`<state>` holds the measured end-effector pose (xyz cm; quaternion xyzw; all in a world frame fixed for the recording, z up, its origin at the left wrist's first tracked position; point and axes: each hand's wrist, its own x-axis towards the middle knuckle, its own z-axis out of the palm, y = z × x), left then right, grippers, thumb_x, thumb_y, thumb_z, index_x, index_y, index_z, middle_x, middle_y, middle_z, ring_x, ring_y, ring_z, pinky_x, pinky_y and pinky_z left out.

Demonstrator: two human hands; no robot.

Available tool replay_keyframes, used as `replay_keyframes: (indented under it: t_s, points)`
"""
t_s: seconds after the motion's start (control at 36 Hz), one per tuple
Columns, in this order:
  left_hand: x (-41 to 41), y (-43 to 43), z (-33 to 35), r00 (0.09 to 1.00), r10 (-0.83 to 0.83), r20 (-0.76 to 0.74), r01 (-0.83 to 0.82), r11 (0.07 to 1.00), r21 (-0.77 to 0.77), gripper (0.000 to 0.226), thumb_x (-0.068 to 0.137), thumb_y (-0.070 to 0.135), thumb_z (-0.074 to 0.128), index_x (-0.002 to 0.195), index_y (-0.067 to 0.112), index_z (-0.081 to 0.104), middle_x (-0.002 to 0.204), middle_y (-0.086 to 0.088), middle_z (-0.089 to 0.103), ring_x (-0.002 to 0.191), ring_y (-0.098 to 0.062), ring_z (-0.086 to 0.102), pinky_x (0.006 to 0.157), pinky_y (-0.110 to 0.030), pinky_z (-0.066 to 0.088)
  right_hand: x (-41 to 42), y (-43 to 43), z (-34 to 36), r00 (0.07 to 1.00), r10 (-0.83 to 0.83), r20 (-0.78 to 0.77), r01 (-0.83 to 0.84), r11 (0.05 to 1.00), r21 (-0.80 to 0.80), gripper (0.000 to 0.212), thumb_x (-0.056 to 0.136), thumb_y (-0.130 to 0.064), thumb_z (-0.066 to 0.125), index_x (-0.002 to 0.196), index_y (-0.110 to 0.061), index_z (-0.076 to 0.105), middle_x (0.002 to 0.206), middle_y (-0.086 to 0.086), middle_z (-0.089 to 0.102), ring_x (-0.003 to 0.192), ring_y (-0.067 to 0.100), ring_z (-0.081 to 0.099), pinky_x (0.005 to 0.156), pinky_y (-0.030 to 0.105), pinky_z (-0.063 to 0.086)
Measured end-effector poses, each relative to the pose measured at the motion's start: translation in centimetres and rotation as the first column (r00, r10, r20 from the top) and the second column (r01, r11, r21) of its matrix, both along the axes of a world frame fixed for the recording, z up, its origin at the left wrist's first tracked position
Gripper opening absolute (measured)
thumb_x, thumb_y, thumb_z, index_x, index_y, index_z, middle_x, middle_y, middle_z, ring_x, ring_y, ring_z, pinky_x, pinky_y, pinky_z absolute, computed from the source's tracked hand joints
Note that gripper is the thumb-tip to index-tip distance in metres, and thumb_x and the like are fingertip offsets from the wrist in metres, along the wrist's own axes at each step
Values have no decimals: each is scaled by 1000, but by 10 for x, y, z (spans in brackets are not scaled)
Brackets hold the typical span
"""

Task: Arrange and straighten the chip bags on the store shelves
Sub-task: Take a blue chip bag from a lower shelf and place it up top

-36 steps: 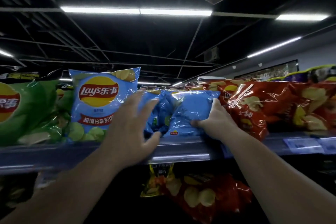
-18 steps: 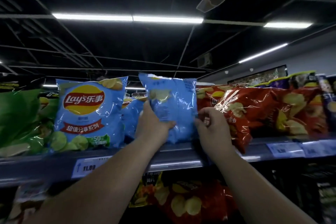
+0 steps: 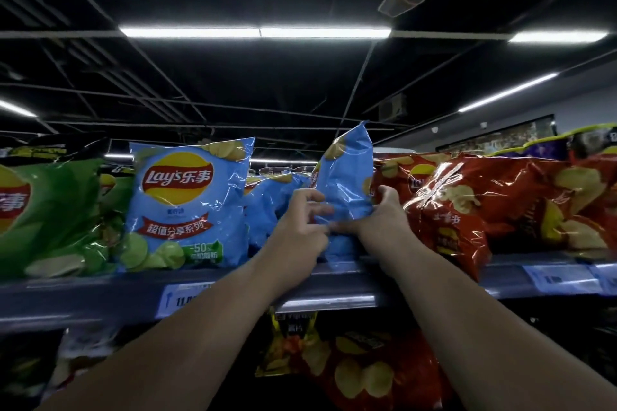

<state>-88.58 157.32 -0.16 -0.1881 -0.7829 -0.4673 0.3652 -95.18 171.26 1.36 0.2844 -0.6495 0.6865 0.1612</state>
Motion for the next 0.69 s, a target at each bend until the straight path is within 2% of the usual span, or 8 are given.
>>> replay_keyframes:
  t_s: [0.08, 0.19, 0.25, 0.33, 0.44, 0.56, 0.61, 0.69]
  points:
    - [-2, -11, 9, 995, 70, -66, -63, 994, 93, 55, 85, -14, 53, 106, 36, 45, 116, -1, 60, 112, -17, 62, 82, -32, 55, -8, -3, -2, 992, -128, 5, 128, 990, 62, 60, 69, -4, 89, 107, -23, 47, 99, -5, 61, 89, 16, 62, 72, 36, 57]
    - [-1, -19, 19, 972, 198, -124, -183, 976, 121, 51, 87, 0, 65, 117, 35, 43, 110, 15, 55, 96, 1, 56, 69, -18, 45, -16, 3, -6, 994, -104, -39, 100, 991, -87, 41, 78, 7, 74, 106, -16, 56, 98, 4, 68, 87, 20, 67, 61, 30, 54]
    - [-3, -25, 15, 973, 206, -105, -186, 967, 174, 64, 86, 8, 73, 133, 34, 38, 122, 18, 49, 105, 2, 51, 81, -21, 43, -20, 10, -8, 999, 14, -39, -20, 988, -151, 40, 80, 12, 70, 107, -13, 58, 101, 8, 72, 94, 25, 70, 71, 33, 57]
    - [-4, -27, 10, 986, 144, -88, -113, 951, 288, 96, 84, 13, 77, 153, 37, 15, 144, 9, 30, 133, -13, 36, 94, -30, 38, -24, 22, -8, 956, 294, -5, -287, 928, -236, 42, 83, 19, 59, 114, -9, 61, 103, 10, 76, 103, 33, 71, 85, 43, 58]
    - [-2, -28, 13, 1000, -14, -22, 20, 947, 321, 107, 84, 14, 77, 157, 39, 3, 144, 6, 38, 121, -16, 50, 93, -32, 45, -23, 29, -4, 884, 468, 7, -449, 852, -269, 45, 90, 20, 48, 116, -13, 65, 101, 11, 78, 92, 28, 76, 77, 41, 59]
    - [-1, -29, 7, 993, 114, -35, -103, 970, 219, 97, 76, 23, 86, 151, 33, 25, 125, 5, 64, 112, -16, 63, 97, -39, 53, -24, 22, -7, 969, 247, 13, -243, 960, -136, 39, 98, 5, 55, 126, -22, 58, 113, 10, 73, 97, 25, 74, 75, 36, 59]
    - [1, -24, 3, 969, 226, -97, -206, 961, 186, 83, 76, 28, 85, 142, 32, 35, 114, 13, 64, 104, -8, 64, 89, -31, 55, -19, 19, -7, 998, 68, 8, -68, 996, -60, 29, 101, -11, 57, 126, -25, 53, 112, 5, 69, 97, 20, 71, 72, 34, 57]
    - [3, -24, 3, 909, 389, -149, -359, 913, 195, 75, 80, 43, 79, 141, 33, 36, 115, 11, 63, 102, -13, 64, 87, -36, 54, -11, 12, -9, 1000, -3, -28, 2, 1000, -19, 23, 103, -35, 54, 123, -24, 56, 106, 3, 72, 93, 19, 71, 78, 41, 60]
